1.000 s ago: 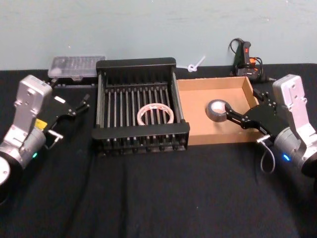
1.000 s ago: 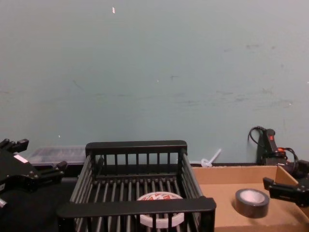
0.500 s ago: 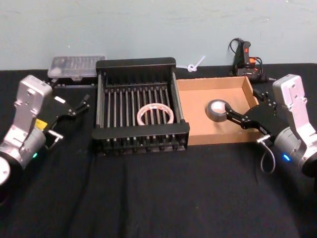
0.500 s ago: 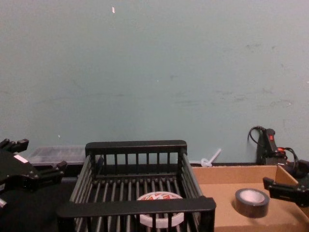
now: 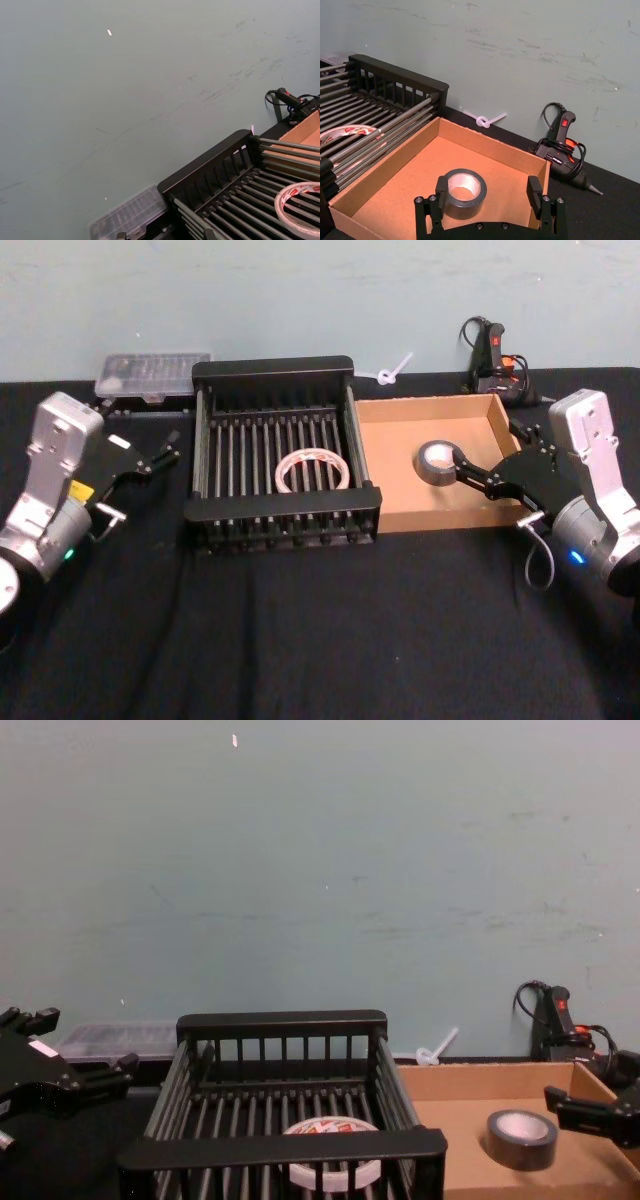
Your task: Pick up the white tape and place it into the black box , Pick up the silver tape and place it into the brown box.
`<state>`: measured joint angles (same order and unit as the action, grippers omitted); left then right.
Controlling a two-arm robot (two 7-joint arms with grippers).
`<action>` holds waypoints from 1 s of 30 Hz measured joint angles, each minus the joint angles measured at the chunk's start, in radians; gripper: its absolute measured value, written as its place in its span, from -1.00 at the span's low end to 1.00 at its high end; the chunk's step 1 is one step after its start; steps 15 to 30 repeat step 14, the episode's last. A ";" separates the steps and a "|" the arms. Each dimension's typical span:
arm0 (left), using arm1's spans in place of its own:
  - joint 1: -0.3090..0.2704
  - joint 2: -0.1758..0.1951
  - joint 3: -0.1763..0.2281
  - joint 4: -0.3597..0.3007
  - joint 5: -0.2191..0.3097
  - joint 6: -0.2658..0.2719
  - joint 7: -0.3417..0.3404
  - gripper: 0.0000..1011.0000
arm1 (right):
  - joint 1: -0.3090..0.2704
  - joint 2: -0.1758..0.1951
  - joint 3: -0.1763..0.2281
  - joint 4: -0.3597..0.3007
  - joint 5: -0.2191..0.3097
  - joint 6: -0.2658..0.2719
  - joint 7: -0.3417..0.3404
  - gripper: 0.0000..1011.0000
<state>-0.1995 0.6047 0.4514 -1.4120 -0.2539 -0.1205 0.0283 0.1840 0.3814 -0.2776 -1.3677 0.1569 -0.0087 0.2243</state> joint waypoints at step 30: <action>0.000 0.000 0.000 0.000 0.000 0.000 0.000 0.98 | 0.000 0.000 0.000 0.000 0.001 0.000 0.000 0.98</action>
